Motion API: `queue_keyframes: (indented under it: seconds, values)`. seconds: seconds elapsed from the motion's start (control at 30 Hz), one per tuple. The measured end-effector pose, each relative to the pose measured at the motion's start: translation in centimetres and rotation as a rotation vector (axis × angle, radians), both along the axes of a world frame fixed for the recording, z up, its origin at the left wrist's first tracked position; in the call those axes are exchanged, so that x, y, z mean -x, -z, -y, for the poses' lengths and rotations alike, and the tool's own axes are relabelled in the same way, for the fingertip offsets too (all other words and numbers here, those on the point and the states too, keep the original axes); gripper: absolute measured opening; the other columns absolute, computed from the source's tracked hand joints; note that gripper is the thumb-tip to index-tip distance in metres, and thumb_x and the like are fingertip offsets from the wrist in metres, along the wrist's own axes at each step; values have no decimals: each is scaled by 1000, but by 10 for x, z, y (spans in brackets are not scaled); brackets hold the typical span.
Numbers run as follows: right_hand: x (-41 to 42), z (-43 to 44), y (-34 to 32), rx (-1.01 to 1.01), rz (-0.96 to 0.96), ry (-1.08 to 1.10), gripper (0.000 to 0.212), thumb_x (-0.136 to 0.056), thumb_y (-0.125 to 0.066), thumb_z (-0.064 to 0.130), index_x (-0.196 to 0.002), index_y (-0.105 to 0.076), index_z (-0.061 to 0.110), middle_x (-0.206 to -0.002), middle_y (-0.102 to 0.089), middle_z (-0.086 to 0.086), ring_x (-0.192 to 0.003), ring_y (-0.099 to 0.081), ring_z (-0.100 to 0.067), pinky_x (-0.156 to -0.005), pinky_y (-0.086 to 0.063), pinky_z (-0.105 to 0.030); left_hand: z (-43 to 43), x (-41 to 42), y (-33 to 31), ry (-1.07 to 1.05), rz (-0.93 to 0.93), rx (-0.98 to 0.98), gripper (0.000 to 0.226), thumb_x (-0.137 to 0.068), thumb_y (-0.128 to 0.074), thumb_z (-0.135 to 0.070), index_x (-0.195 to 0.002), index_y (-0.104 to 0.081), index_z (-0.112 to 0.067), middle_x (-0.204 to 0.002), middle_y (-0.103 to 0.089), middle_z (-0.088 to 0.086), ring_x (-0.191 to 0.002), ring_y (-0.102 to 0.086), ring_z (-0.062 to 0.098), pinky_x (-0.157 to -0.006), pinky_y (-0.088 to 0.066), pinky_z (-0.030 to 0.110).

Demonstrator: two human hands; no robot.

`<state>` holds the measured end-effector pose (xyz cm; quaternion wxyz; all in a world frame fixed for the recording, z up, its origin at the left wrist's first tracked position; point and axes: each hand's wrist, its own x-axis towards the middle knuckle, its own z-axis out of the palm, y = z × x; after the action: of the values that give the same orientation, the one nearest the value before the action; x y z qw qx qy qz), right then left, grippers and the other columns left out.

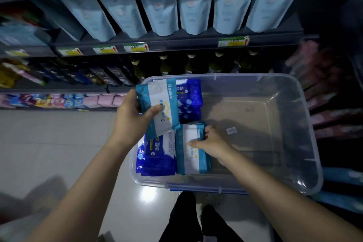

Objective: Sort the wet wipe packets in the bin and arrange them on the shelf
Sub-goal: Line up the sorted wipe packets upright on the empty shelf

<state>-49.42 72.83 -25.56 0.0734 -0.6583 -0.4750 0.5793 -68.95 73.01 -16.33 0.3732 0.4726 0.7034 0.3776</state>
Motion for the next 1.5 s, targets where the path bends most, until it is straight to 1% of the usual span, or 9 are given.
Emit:
queue_keyframes:
  seconds: [0.17,0.4,0.63,0.77,0.87,1.0,1.13,1.27,1.5]
  values:
    - [9,2,0,-58,96,51,63,-62,-85,23,-108,-45,9,-108,-54,-9,-99,-56,-25,-86,-51,-43,2,2,3,7,17,21,34,-82,-71,-14,-108,-50,-21,-100,-63,-11,-89,-63,3,-71,-56,22]
    - [10,2,-2,-23,78,122,79,-60,-88,22,-122,-41,7,-119,-49,-6,-107,-54,-22,-88,-50,-35,0,-1,-1,10,15,11,33,-82,-70,-14,-108,-51,-23,-97,-62,-17,-87,-61,-1,-67,-55,15]
    - [4,3,-3,97,-122,244,46,-67,-82,7,-97,-47,15,-106,-62,-5,-91,-61,-19,-71,-50,-31,-2,0,3,23,15,27,35,-82,-70,-15,-112,-52,-19,-108,-65,-3,-97,-63,9,-75,-56,27]
    - [2,4,1,132,-205,240,43,-73,-77,6,-99,-45,18,-104,-61,-4,-91,-61,-19,-68,-50,-30,-4,-2,1,39,15,29,34,-83,-70,-15,-111,-52,-20,-102,-64,-11,-94,-63,7,-73,-56,22]
    - [-2,3,3,128,-235,231,40,-75,-75,6,-97,-45,19,-105,-61,-4,-94,-60,-18,-76,-50,-32,-5,-4,-2,44,16,29,33,-83,-69,-15,-111,-51,-22,-100,-62,-16,-93,-62,4,-70,-56,19]
    - [-9,0,-2,90,-330,243,34,-79,-69,-2,-84,-47,23,-88,-61,5,-79,-58,-7,-66,-47,-22,-7,-6,-1,55,7,43,33,-84,-68,-16,-110,-51,-23,-102,-63,-14,-96,-62,6,-77,-56,30]
    - [-22,-7,-11,41,-419,257,32,-82,-63,-9,-83,-56,23,-85,-65,6,-76,-61,-7,-72,-50,-23,-11,-11,-1,77,-1,50,34,-84,-69,-16,-113,-51,-21,-107,-64,-7,-100,-63,12,-82,-57,38]
    - [-40,-17,-23,-4,-471,367,28,-83,-60,-9,-87,-58,19,-90,-68,-1,-80,-64,-15,-79,-51,-33,-13,-19,-2,94,-10,53,33,-84,-69,-16,-110,-50,-21,-103,-63,-10,-98,-63,12,-82,-56,39]
    - [-81,-20,-50,-60,-420,492,34,-82,-68,5,-111,-52,12,-102,-67,-6,-87,-67,-23,-70,-54,-37,-15,-44,-15,166,-19,25,30,-84,-69,-15,-108,-51,-18,-98,-63,-14,-91,-63,4,-78,-56,31]
